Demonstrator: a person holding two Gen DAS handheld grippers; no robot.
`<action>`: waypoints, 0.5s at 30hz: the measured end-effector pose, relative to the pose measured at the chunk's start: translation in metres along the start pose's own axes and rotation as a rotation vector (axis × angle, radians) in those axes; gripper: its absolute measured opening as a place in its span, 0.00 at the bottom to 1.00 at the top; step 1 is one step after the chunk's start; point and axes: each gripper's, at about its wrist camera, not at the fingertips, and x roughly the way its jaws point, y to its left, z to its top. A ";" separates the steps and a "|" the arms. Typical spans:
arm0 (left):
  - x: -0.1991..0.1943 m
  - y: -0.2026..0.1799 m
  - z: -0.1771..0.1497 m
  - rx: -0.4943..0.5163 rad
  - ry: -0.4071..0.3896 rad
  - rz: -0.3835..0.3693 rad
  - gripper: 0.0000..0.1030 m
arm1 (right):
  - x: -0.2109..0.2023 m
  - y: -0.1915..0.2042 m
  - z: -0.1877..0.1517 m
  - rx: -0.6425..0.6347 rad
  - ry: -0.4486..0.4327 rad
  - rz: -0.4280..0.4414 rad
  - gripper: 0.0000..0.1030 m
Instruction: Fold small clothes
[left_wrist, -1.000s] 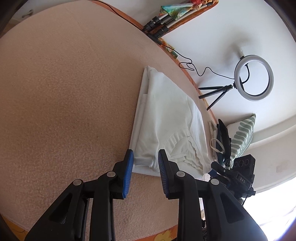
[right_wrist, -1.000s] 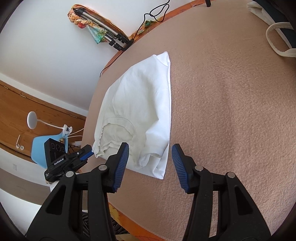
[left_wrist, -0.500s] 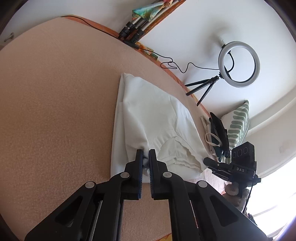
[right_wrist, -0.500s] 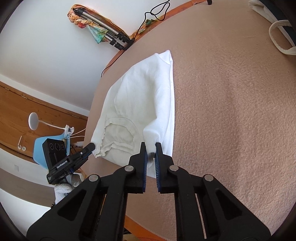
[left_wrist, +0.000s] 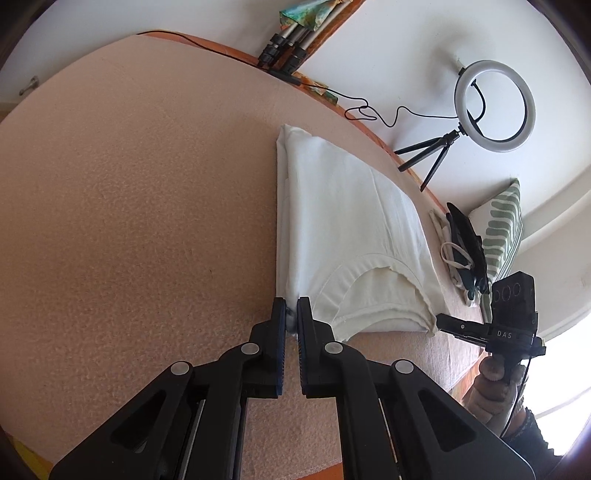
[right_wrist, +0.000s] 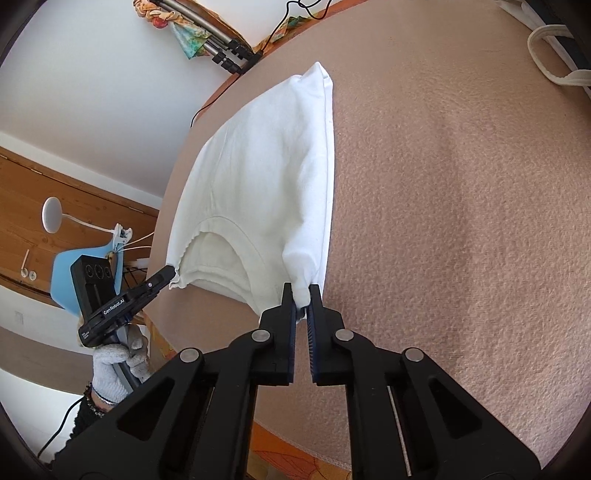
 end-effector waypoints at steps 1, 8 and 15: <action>-0.001 -0.001 0.000 0.011 0.000 0.010 0.04 | 0.000 0.001 -0.001 -0.019 0.013 -0.003 0.07; -0.022 -0.009 0.016 0.034 -0.072 0.060 0.06 | -0.033 0.017 0.010 -0.188 -0.034 -0.032 0.39; -0.015 -0.012 0.065 -0.018 -0.144 0.006 0.37 | -0.059 0.002 0.066 -0.117 -0.218 -0.021 0.44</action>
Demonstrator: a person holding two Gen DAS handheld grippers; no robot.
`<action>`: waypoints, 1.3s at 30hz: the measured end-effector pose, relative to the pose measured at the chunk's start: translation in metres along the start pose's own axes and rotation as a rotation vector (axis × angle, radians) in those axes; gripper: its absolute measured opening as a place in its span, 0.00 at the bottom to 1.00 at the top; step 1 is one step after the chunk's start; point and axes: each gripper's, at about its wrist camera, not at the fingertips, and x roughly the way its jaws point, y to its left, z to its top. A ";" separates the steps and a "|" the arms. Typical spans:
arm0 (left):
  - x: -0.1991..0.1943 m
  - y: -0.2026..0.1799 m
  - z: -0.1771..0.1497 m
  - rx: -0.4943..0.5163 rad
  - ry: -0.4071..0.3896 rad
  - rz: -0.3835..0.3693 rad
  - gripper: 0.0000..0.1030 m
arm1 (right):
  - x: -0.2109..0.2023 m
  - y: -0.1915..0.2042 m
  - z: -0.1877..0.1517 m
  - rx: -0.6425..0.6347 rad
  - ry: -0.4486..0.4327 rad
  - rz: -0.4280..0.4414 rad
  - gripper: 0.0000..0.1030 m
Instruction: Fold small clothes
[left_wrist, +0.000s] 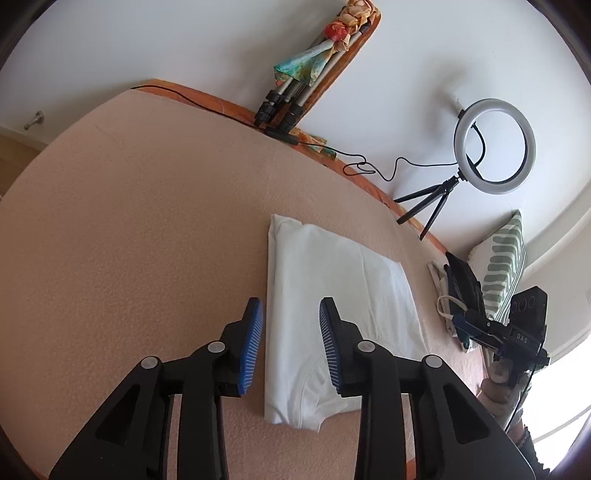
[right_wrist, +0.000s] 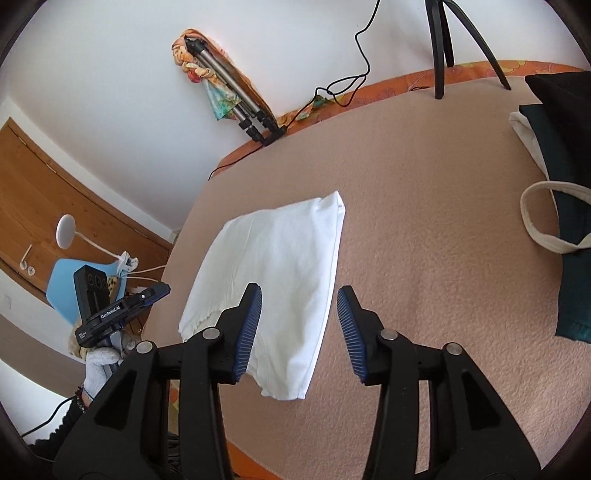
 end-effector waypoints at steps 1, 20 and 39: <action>0.004 0.000 0.006 -0.014 -0.009 -0.009 0.41 | 0.004 -0.002 0.005 0.012 -0.008 -0.005 0.44; 0.088 0.033 0.051 -0.206 0.025 -0.102 0.43 | 0.093 -0.055 0.059 0.244 -0.021 0.019 0.44; 0.110 0.035 0.055 -0.206 0.045 -0.130 0.38 | 0.119 -0.062 0.072 0.284 0.003 0.080 0.19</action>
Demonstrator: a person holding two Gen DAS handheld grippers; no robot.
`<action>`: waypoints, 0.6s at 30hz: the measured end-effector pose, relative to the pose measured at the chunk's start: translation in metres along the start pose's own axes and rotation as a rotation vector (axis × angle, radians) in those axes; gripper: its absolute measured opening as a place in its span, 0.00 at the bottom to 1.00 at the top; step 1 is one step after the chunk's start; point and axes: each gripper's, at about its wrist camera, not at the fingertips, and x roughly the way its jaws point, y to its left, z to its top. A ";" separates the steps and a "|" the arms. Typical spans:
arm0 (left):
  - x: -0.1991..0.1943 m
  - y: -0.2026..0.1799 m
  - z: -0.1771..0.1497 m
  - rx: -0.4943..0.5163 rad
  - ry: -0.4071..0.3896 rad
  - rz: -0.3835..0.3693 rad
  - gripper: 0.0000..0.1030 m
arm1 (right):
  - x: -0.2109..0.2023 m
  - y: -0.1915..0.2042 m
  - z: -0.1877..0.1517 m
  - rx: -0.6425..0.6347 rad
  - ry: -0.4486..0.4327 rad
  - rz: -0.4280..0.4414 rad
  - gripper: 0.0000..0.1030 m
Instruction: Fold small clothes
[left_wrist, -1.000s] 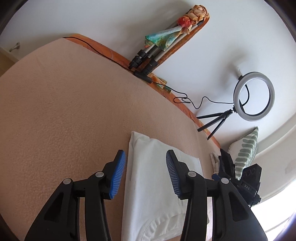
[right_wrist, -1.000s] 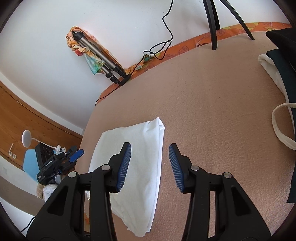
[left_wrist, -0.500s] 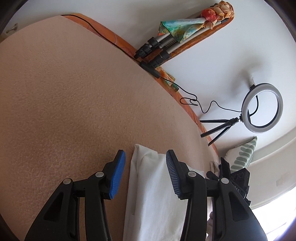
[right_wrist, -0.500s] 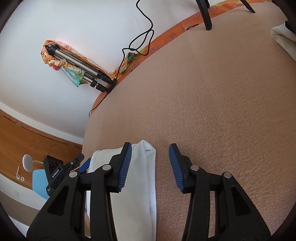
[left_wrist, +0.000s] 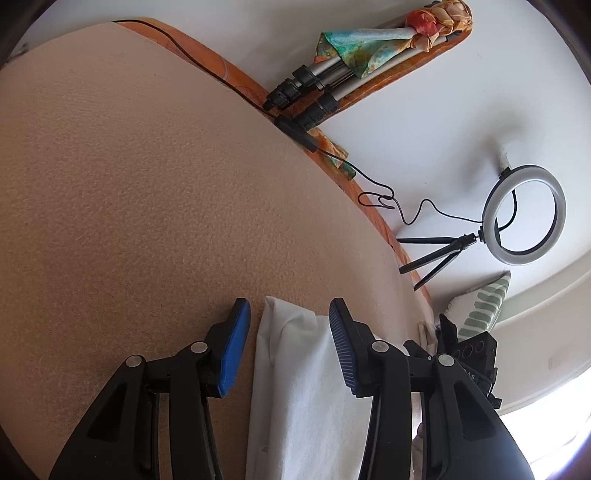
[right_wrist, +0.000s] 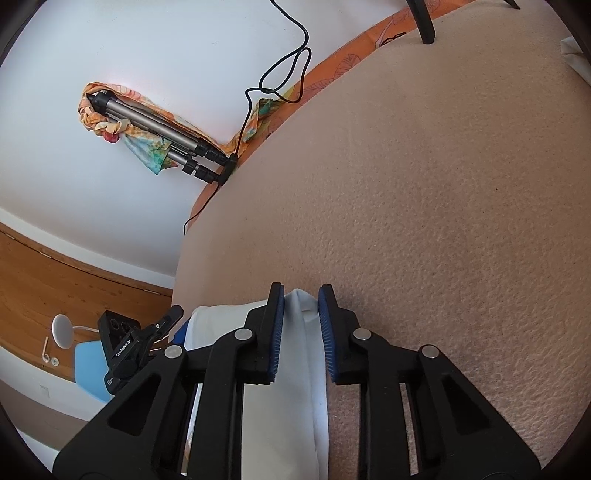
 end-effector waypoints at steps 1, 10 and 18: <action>0.001 0.000 0.000 0.003 -0.004 0.005 0.35 | 0.000 0.001 0.000 -0.002 0.000 -0.001 0.17; 0.007 -0.004 0.001 0.061 -0.026 0.050 0.03 | 0.000 0.004 0.002 -0.007 -0.017 -0.017 0.08; -0.010 0.000 0.007 0.063 -0.102 0.101 0.00 | -0.009 0.000 0.005 0.025 -0.053 -0.048 0.06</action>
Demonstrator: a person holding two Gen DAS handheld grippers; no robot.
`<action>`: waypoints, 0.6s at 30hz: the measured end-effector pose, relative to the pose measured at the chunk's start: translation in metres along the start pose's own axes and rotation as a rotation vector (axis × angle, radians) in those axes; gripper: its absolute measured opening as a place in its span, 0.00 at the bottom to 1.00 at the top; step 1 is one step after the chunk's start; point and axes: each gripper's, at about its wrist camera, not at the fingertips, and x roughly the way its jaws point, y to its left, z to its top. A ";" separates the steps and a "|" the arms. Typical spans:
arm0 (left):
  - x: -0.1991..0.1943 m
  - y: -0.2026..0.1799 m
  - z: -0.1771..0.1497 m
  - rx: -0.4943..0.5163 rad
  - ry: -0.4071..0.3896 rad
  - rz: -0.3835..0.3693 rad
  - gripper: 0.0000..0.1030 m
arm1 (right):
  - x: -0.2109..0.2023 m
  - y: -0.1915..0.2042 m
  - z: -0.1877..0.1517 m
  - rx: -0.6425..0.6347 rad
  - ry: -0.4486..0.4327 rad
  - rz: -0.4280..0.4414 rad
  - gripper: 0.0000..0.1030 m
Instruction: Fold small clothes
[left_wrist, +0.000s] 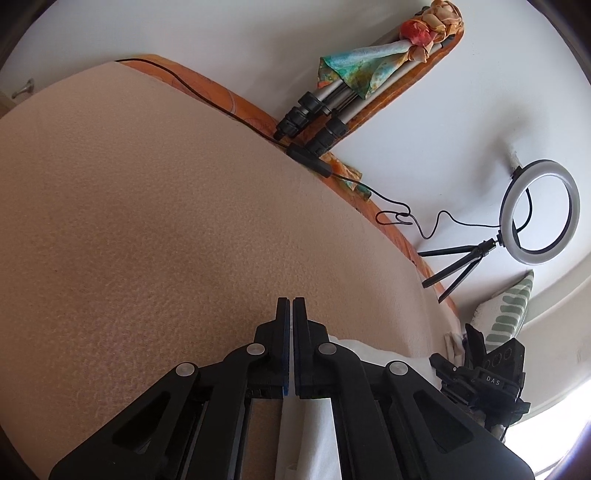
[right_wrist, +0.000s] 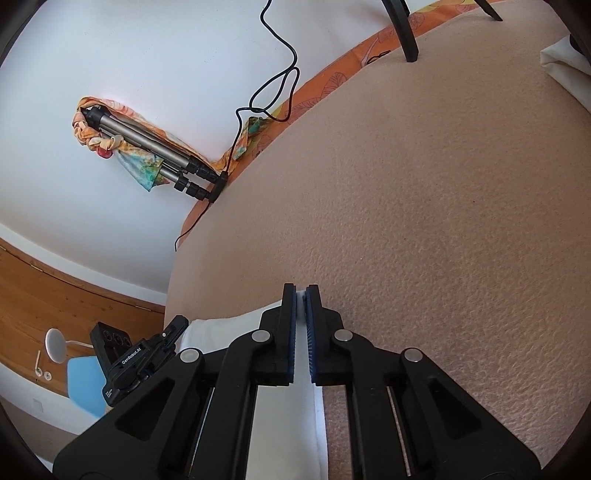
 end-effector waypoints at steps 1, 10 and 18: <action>-0.002 0.002 0.001 -0.011 -0.004 -0.005 0.00 | 0.000 0.000 0.001 -0.002 0.003 -0.023 0.06; 0.004 0.010 -0.001 -0.123 0.110 -0.063 0.15 | -0.025 0.047 0.000 -0.188 -0.021 -0.050 0.06; 0.005 -0.015 -0.002 -0.019 0.083 -0.011 0.15 | -0.006 0.118 -0.056 -0.493 0.135 0.014 0.06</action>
